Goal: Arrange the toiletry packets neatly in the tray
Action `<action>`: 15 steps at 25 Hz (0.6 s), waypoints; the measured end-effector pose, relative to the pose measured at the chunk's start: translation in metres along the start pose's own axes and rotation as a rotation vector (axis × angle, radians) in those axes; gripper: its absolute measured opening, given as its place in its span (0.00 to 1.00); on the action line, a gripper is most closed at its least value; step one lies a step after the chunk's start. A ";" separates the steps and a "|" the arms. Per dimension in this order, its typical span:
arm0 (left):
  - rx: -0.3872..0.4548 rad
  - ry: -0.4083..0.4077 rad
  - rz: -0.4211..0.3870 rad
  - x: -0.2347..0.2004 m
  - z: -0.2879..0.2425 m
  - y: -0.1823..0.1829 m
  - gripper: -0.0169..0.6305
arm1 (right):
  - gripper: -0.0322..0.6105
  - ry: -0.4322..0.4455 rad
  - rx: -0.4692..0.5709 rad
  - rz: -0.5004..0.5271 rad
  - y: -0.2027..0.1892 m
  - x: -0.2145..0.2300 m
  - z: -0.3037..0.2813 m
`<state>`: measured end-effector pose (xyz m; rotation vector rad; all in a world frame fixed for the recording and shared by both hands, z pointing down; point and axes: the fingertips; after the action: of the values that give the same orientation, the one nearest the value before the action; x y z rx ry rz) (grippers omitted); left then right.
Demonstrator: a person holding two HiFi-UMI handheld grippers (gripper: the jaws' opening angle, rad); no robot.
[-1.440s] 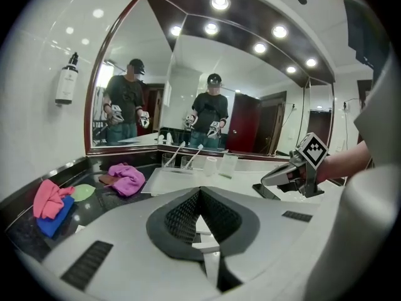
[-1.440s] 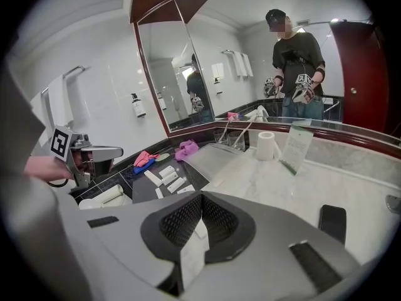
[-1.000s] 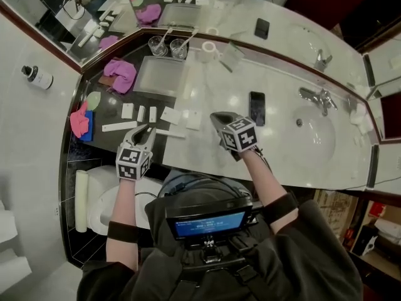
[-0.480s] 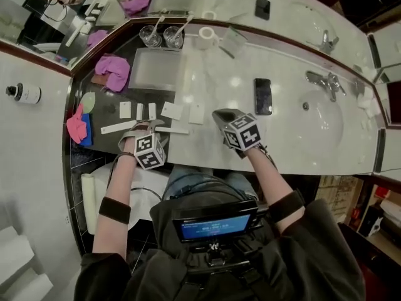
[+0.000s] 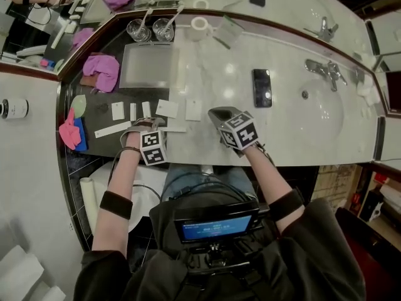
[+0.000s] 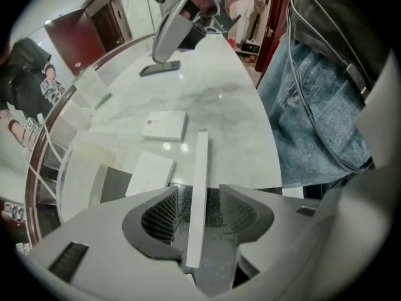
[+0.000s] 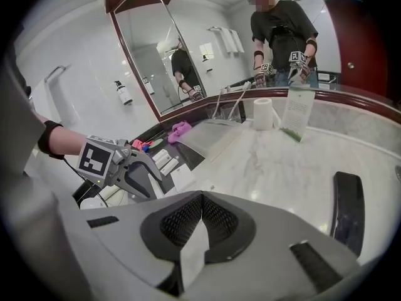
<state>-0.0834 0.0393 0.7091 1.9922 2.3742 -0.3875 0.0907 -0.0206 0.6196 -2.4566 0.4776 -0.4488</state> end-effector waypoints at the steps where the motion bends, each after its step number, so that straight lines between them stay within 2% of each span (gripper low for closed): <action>1: 0.000 -0.002 0.003 0.000 -0.002 0.000 0.34 | 0.05 0.000 -0.004 -0.004 -0.002 0.000 0.000; 4: 0.000 0.017 0.004 -0.003 -0.008 0.001 0.30 | 0.05 -0.001 -0.015 -0.012 -0.005 -0.002 -0.001; 7: -0.003 0.061 -0.003 -0.008 -0.011 -0.001 0.15 | 0.05 0.001 -0.021 -0.015 -0.009 -0.002 -0.004; 15: 0.022 0.128 0.024 -0.013 -0.002 -0.002 0.13 | 0.05 0.005 -0.028 -0.018 -0.009 -0.002 -0.007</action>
<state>-0.0832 0.0270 0.7135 2.1144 2.4266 -0.2945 0.0882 -0.0162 0.6302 -2.4888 0.4665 -0.4583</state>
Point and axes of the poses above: the fingertips, and each gripper's own axes: z backward along the fingers, x to its right, y out of its top, and after that the axes turned 12 degrees about -y, right-handed
